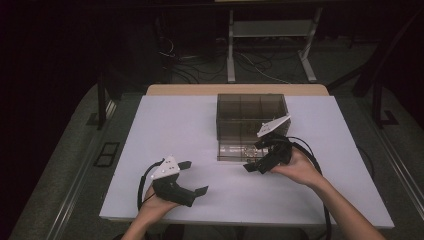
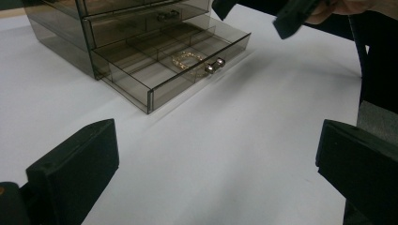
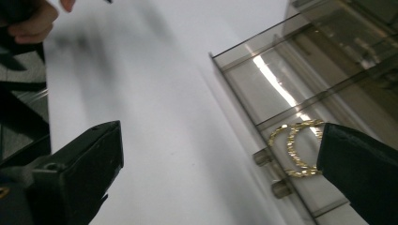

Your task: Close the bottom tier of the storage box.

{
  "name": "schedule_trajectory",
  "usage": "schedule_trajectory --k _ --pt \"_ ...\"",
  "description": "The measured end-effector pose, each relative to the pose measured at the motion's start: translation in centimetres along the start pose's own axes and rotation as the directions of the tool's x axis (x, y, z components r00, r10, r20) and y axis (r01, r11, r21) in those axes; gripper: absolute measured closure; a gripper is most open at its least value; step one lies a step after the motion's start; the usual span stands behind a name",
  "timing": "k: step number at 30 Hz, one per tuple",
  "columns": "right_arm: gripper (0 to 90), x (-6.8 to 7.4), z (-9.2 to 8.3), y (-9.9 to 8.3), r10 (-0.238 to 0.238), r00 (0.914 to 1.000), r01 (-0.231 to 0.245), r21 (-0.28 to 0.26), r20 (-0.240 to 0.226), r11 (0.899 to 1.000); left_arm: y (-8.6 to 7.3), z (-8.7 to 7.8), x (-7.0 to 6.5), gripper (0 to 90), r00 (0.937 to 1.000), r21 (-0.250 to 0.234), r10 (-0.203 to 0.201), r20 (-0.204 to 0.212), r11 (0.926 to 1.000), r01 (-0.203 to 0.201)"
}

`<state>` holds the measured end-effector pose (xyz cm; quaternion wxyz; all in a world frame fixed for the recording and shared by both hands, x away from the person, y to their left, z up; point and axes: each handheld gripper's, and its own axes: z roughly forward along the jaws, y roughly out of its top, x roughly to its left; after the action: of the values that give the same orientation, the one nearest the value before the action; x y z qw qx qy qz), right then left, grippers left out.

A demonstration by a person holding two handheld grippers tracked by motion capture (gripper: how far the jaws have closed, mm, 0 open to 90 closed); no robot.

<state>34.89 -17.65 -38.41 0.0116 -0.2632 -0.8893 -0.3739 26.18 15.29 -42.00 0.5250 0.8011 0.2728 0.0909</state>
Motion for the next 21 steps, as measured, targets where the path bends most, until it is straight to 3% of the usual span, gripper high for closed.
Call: schedule_trajectory --k 8,11,13,15,21 --pt "0.6 1.4 0.2 -0.2 -0.039 0.999 0.039 0.041 -0.022 0.998 0.0 0.0 -0.1 0.0 1.0 -0.003 -0.005 -0.001 1.0 0.005" --pt "14.7 1.7 0.1 -0.5 -0.062 0.9974 0.064 0.047 -0.037 0.997 0.0 0.0 -0.1 0.0 1.0 -0.003 -0.005 -0.001 1.0 0.005" --pt "14.8 1.8 0.1 -0.6 -0.059 0.9977 0.061 0.049 -0.034 0.997 0.0 0.0 -0.1 0.0 1.0 -0.003 -0.004 -0.001 1.0 0.004" --pt "23.2 1.7 0.0 -0.7 -0.082 0.9964 0.083 0.052 -0.024 0.995 0.0 0.0 -0.1 0.0 1.0 -0.003 -0.004 -0.002 1.0 0.004" --pt "34.3 1.4 0.0 -1.1 -0.057 0.998 0.059 0.048 -0.024 0.997 0.0 0.0 -0.1 0.0 1.0 -0.002 -0.005 -0.002 1.0 0.005"
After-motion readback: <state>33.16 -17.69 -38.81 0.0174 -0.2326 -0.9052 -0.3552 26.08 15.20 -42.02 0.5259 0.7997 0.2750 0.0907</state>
